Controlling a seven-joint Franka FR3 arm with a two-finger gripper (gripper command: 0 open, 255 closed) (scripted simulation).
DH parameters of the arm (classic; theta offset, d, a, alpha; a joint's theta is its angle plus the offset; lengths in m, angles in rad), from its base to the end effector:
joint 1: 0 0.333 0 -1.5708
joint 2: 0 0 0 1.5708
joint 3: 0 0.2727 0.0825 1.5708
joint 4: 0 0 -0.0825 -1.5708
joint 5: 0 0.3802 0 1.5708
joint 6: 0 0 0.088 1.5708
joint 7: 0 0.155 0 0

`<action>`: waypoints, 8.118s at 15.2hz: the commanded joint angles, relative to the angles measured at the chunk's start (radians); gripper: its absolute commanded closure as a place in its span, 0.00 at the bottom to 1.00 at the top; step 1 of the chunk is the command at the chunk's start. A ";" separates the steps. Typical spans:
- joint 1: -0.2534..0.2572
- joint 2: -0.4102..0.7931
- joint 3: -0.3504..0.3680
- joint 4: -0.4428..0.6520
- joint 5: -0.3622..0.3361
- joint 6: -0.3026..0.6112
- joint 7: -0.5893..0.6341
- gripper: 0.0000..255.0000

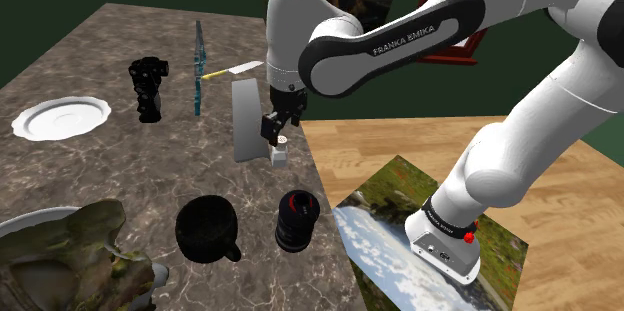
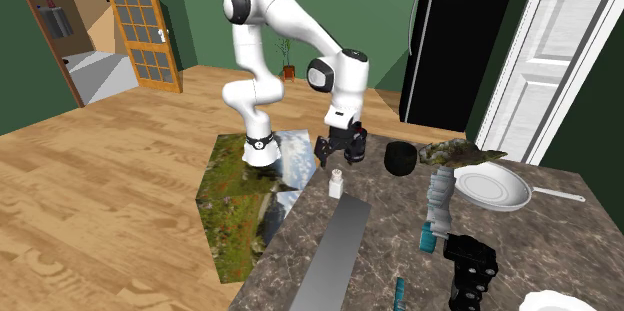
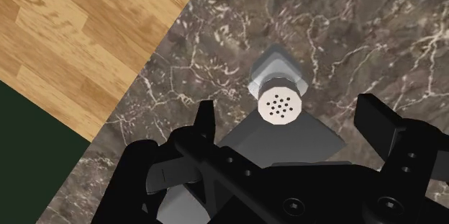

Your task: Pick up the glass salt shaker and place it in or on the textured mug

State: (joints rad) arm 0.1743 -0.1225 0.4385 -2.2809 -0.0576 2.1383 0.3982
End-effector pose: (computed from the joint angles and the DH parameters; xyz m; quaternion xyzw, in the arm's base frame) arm 0.4095 0.2788 0.3096 0.9913 0.1209 0.0099 0.0516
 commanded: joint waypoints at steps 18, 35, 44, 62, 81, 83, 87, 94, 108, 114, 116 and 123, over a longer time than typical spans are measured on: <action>-0.004 0.052 0.004 -0.043 -0.031 0.089 0.025 1.00; -0.001 -0.033 -0.007 0.044 0.017 -0.072 -0.022 1.00; 0.000 -0.073 -0.017 0.129 0.035 -0.193 -0.045 1.00; 0.052 -0.028 0.071 0.367 0.035 -0.399 0.093 1.00; 0.295 0.370 0.274 0.797 -0.171 -0.547 0.545 1.00; 0.290 0.366 0.273 0.766 -0.170 -0.519 0.546 1.00; 0.283 0.363 0.271 0.707 -0.169 -0.464 0.550 1.00; 0.276 0.368 0.267 0.619 -0.175 -0.372 0.561 1.00; 0.275 0.376 0.264 0.578 -0.183 -0.326 0.568 0.00; 0.288 0.375 0.270 0.678 -0.177 -0.426 0.563 0.00; 0.292 0.378 0.271 0.708 -0.178 -0.453 0.562 0.00; 0.292 0.378 0.271 0.708 -0.178 -0.453 0.562 0.00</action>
